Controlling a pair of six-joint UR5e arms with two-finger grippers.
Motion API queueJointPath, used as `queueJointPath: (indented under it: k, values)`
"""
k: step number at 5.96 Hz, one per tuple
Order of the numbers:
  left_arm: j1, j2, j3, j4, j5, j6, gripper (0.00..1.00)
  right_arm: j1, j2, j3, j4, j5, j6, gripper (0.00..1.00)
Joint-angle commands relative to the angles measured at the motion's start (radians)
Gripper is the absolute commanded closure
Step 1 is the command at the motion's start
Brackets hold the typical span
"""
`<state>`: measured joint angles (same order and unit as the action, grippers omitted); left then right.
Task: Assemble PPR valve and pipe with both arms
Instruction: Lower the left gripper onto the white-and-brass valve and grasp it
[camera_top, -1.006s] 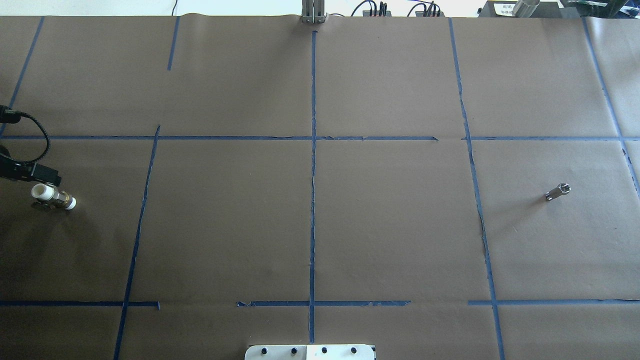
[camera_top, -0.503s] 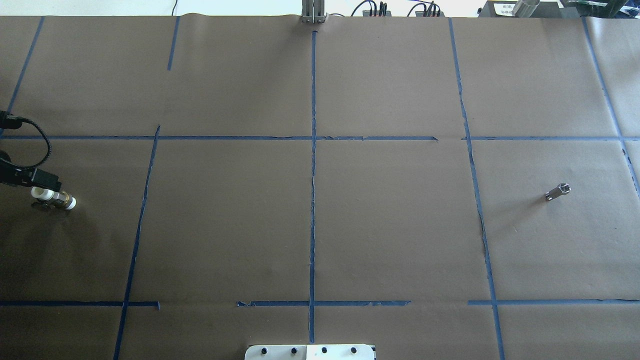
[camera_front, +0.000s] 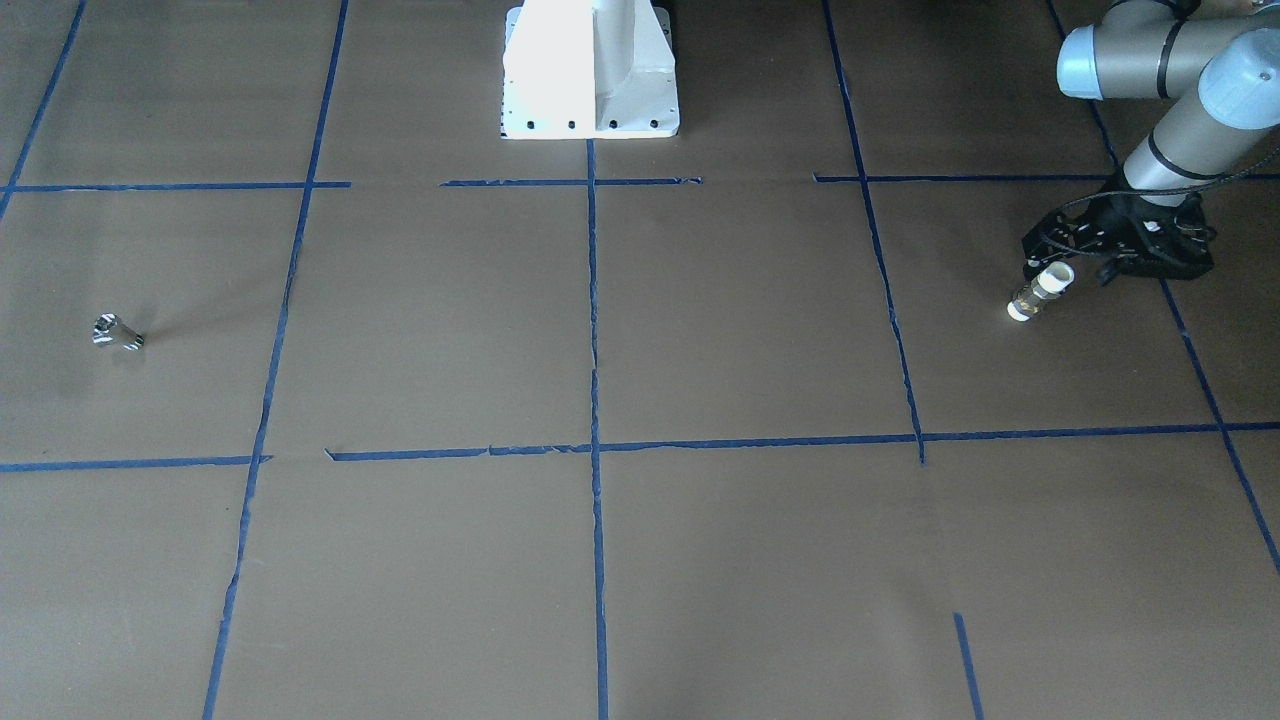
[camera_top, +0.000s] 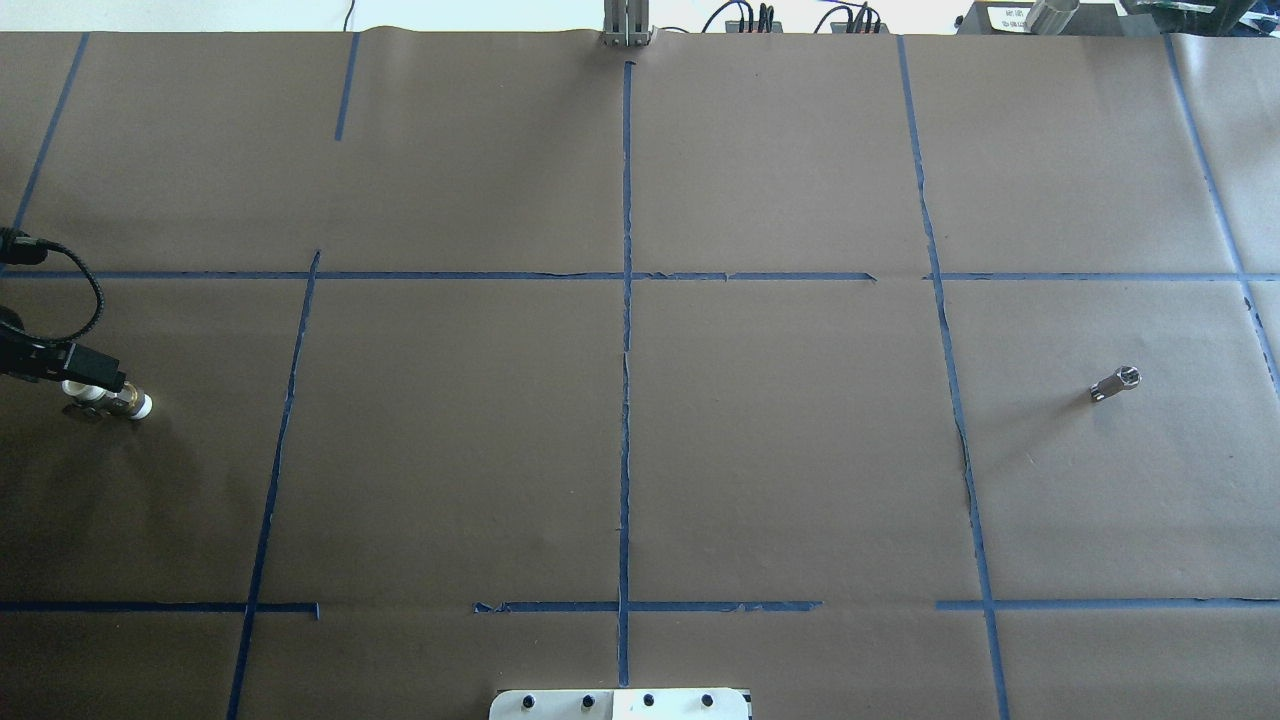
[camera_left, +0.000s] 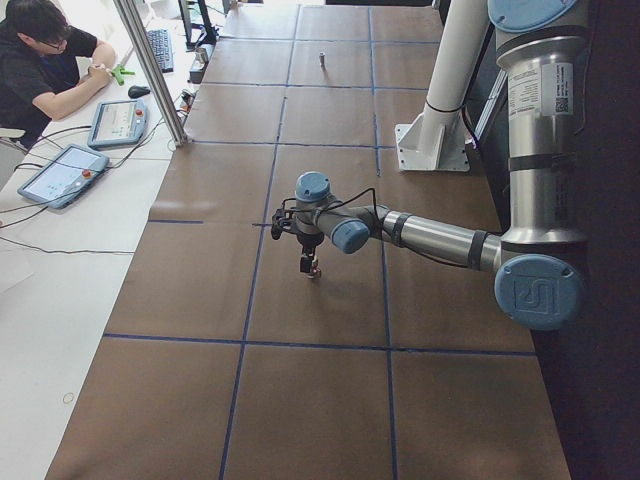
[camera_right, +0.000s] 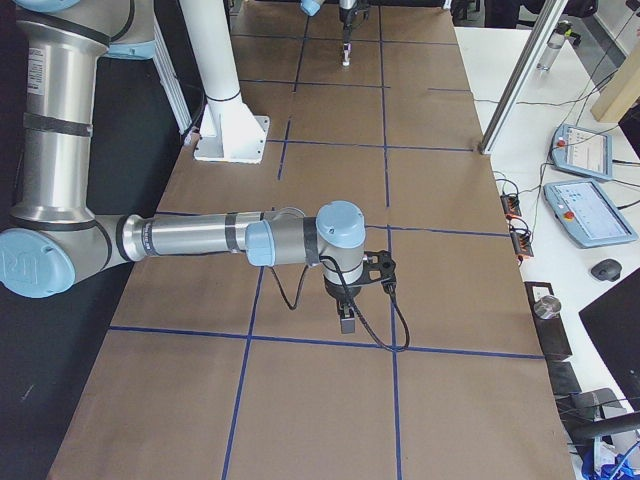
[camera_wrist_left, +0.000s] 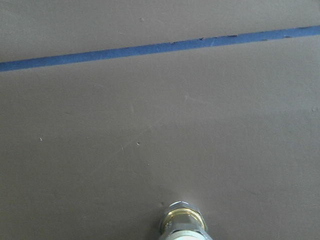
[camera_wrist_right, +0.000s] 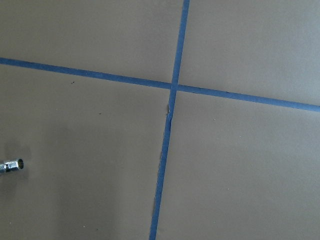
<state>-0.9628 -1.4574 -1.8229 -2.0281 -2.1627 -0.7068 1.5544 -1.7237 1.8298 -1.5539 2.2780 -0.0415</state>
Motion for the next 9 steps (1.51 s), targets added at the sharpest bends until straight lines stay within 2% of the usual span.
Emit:
queueJointPath:
  k: [1, 6, 7, 8, 9]
  values:
    - [0.004, 0.0, 0.0, -0.001, -0.011, 0.0, 0.0, 0.0, 0.0, -0.001, 0.0, 0.0, 0.0, 0.0]
    - [0.004, 0.0, 0.001, -0.001, -0.002, 0.006, 0.04, -0.007, 0.0, -0.004, 0.0, 0.0, 0.0, 0.0]
    - [0.006, 0.0, 0.004, 0.0, 0.0, 0.006, 0.32, -0.007, 0.0, -0.004, -0.002, 0.0, 0.0, 0.0]
    - [0.006, 0.0, 0.005, 0.002, 0.0, 0.004, 0.78, -0.008, 0.0, -0.004, 0.0, 0.0, 0.0, 0.0]
    - [0.006, 0.009, 0.004, 0.002, 0.003, 0.004, 0.94, -0.008, 0.0, -0.004, 0.0, 0.0, 0.0, 0.0]
